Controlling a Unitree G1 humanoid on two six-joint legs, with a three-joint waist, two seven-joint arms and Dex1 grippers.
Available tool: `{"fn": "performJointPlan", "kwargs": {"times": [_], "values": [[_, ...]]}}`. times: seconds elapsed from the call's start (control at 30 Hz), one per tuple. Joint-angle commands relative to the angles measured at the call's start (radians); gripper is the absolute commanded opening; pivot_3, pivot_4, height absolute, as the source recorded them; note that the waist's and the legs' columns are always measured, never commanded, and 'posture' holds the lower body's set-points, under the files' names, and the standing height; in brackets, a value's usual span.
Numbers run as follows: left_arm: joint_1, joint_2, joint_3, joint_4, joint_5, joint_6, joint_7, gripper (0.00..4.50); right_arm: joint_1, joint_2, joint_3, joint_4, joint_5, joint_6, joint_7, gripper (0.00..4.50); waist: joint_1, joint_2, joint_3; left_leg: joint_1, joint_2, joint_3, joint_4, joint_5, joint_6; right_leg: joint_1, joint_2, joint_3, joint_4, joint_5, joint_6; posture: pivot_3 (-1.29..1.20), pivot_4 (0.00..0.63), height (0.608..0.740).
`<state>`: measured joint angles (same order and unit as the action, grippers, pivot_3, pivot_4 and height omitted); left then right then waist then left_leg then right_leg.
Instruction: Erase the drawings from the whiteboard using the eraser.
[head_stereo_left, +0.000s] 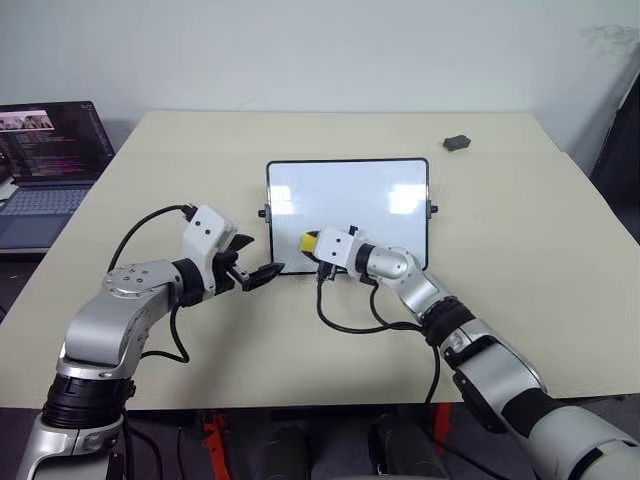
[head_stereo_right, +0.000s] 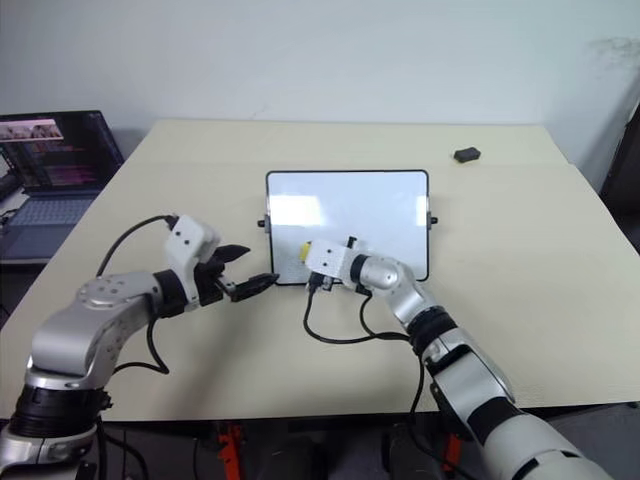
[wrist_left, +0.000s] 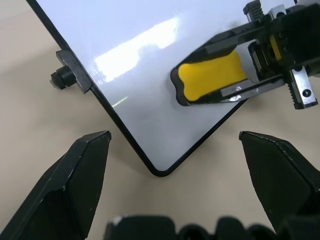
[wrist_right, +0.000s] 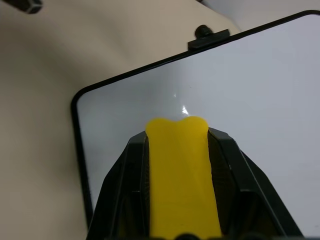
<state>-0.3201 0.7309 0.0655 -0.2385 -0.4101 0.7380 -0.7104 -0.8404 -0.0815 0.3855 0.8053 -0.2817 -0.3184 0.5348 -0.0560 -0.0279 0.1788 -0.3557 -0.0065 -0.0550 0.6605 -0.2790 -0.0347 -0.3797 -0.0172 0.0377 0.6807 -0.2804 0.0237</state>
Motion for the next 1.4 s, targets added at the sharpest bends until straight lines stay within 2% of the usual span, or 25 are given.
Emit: {"fn": "performJointPlan", "kwargs": {"times": [0.03, 0.17, 0.3, 0.4, 0.47, 0.57, 0.73, 0.9, 1.0, 1.1, 1.27, 1.4], "values": [[-0.012, -0.001, 0.013, -0.007, 0.008, -0.019, 0.005, 4.5, 0.03, -0.014, -0.055, -0.1, 0.072, -0.078, 0.009, 1.23, 0.0, 0.0, 0.0, -0.001, 0.0, 0.0, 0.0, 0.0, 0.0, -0.001, 0.0, 0.0, 0.0, 0.0, 0.0, 0.0, 0.15, 0.74], [0.008, -0.004, 0.037, 0.005, 0.014, -0.034, 0.023, 4.5, 0.075, -0.011, -0.09, -0.268, 0.14, -0.161, 0.007, 1.23, 0.001, 0.0, 0.001, -0.013, 0.0, 0.0, 0.0, -0.001, -0.001, -0.013, -0.001, 0.0, 0.0, 0.0, 0.001, 0.0, 0.15, 0.74], [0.024, -0.001, 0.042, 0.004, 0.011, -0.041, 0.019, 4.5, 0.088, -0.02, -0.103, -0.311, 0.128, -0.175, -0.034, 1.23, -0.001, 0.0, 0.0, -0.029, 0.001, 0.001, 0.0, -0.001, -0.002, -0.029, -0.001, 0.0, 0.0, 0.0, 0.001, 0.0, 0.15, 0.74], [0.031, 0.0, 0.04, 0.002, 0.011, -0.047, 0.015, 4.5, 0.058, -0.032, -0.112, -0.259, 0.082, -0.162, -0.101, 1.23, 0.001, 0.0, 0.0, -0.029, 0.001, 0.001, -0.001, -0.001, -0.002, -0.03, -0.001, 0.0, 0.0, 0.0, 0.001, 0.0, 0.15, 0.74], [0.029, -0.002, 0.036, 0.007, 0.011, -0.053, 0.011, 4.5, 0.008, -0.043, -0.104, -0.158, 0.022, -0.112, -0.171, 1.23, 0.001, 0.0, 0.0, -0.029, 0.0, 0.002, 0.0, -0.001, -0.002, -0.029, -0.001, 0.001, 0.0, 0.0, 0.001, 0.0, 0.15, 0.74], [0.021, -0.008, 0.027, 0.012, 0.015, -0.06, 0.01, 4.5, -0.035, -0.021, -0.11, -0.021, 0.014, -0.084, -0.223, 1.23, 0.001, 0.0, 0.0, -0.028, 0.0, 0.002, 0.0, -0.001, -0.002, -0.028, -0.001, 0.0, 0.001, 0.001, 0.0, 0.0, 0.15, 0.74], [0.015, -0.016, 0.02, 0.013, 0.016, -0.066, 0.008, 4.5, -0.006, -0.007, -0.075, 0.033, 0.02, -0.062, -0.159, 1.23, -0.005, 0.0, 0.0, -0.026, 0.0, 0.002, 0.0, -0.001, -0.001, -0.027, -0.001, 0.001, 0.001, 0.001, 0.0, 0.0, 0.15, 0.74], [0.018, -0.026, 0.019, 0.013, 0.018, -0.068, 0.011, 4.5, 0.062, -0.027, -0.055, -0.039, 0.029, -0.077, -0.076, 1.23, -0.001, -0.001, 0.0, -0.025, 0.0, 0.002, 0.0, -0.001, -0.001, -0.025, -0.001, 0.0, 0.001, 0.001, 0.0, 0.0, 0.15, 0.74], [0.016, -0.036, 0.016, 0.008, 0.018, -0.071, 0.013, 4.5, 0.108, -0.04, -0.109, -0.17, 0.077, -0.114, -0.102, 1.23, 0.0, -0.001, 0.0, -0.025, 0.0, 0.002, 0.001, -0.001, -0.001, -0.025, -0.001, 0.0, 0.001, 0.002, 0.0, 0.0, 0.15, 0.74], [0.013, -0.049, 0.02, -0.007, 0.008, -0.079, 0.007, 4.5, 0.182, -0.059, -0.168, -0.376, 0.153, -0.066, -0.094, 1.23, 0.005, 0.0, 0.0, -0.027, 0.0, 0.001, 0.001, -0.001, -0.001, -0.026, -0.001, 0.0, 0.001, 0.002, 0.0, 0.0, 0.15, 0.74], [0.015, -0.059, 0.011, -0.098, -0.032, -0.105, -0.047, 4.5, 0.375, -0.121, -0.263, -0.816, 0.243, 0.168, -0.101, 1.23, 0.017, 0.0, 0.0, -0.029, 0.0, 0.001, 0.0, -0.001, -0.002, -0.027, -0.001, 0.0, -0.001, 0.001, 0.001, 0.0, 0.15, 0.74], [0.005, -0.055, -0.056, -0.189, -0.07, -0.124, -0.134, 4.5, 0.537, -0.206, -0.412, -1.016, 0.262, 0.349, -0.156, 1.22, 0.033, 0.0, 0.0, -0.029, 0.0, 0.001, 0.001, -0.001, -0.001, -0.026, -0.002, 0.0, -0.002, 0.001, 0.001, 0.0, 0.15, 0.74]]}}
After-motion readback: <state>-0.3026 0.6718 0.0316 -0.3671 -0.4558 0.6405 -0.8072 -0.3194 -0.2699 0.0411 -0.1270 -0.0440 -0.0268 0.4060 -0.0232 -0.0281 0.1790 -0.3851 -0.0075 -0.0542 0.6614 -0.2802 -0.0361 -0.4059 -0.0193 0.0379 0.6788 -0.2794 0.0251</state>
